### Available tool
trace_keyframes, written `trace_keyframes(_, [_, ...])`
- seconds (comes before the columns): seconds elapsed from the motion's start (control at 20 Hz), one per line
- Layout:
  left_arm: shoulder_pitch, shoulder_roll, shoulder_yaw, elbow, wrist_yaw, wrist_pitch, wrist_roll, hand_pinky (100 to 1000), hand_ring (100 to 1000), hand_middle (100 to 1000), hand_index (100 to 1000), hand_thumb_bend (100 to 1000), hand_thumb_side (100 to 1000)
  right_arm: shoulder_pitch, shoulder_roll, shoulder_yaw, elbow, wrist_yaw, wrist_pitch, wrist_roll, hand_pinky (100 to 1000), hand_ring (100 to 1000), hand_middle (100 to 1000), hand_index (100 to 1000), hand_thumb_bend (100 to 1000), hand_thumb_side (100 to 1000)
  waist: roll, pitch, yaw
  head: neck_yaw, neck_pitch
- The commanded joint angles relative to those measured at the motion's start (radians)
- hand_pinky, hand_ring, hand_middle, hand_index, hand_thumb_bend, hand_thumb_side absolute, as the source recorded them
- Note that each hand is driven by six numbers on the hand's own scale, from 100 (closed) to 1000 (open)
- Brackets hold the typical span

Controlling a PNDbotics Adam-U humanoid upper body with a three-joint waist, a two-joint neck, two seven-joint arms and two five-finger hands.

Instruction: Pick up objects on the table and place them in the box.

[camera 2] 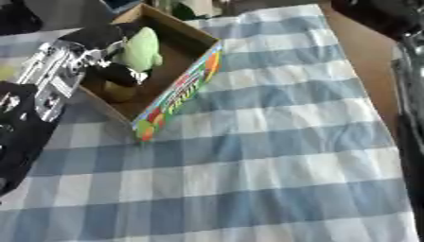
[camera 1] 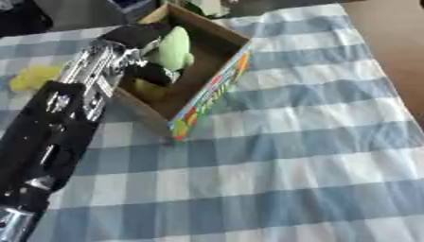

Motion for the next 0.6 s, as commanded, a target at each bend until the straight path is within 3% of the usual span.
trace_keyframes(0.05, [-0.022, 0.02, 0.019, -0.026, 0.02, 0.004, 0.031, 867, 993, 988, 1000, 441, 1000, -0.009, -0.014, -0.012, -0.017, 0.007, 0.006, 0.001, 842, 847, 553, 860, 437, 773, -0.002, -0.02, 0.002, -0.003, -0.012])
trace_keyframes(0.3, [-0.024, 0.023, 0.01, -0.009, 0.058, 0.018, 0.031, 892, 1000, 1000, 1000, 503, 1000, -0.006, -0.015, -0.012, -0.02, 0.007, 0.01, 0.004, 841, 846, 550, 860, 437, 774, 0.005, -0.018, 0.002, -0.003, -0.012])
trace_keyframes(0.45, [-0.027, 0.021, 0.014, -0.014, 0.069, 0.013, 0.031, 893, 1000, 1000, 1000, 467, 1000, -0.005, -0.014, -0.014, -0.021, 0.008, 0.014, 0.003, 841, 846, 548, 860, 435, 773, 0.008, -0.018, 0.001, -0.003, -0.013])
trace_keyframes(0.55, [-0.029, 0.018, 0.02, -0.022, 0.089, 0.008, 0.043, 899, 1000, 1000, 1000, 359, 1000, -0.004, -0.014, -0.013, -0.022, 0.007, 0.016, 0.004, 840, 845, 547, 859, 435, 771, 0.01, -0.018, 0.002, -0.003, -0.014])
trace_keyframes(0.6, [-0.03, 0.019, 0.021, -0.026, 0.102, 0.005, 0.053, 915, 1000, 1000, 1000, 169, 1000, -0.003, -0.014, -0.013, -0.022, 0.007, 0.017, 0.004, 840, 845, 546, 859, 434, 771, 0.01, -0.018, 0.002, -0.003, -0.014])
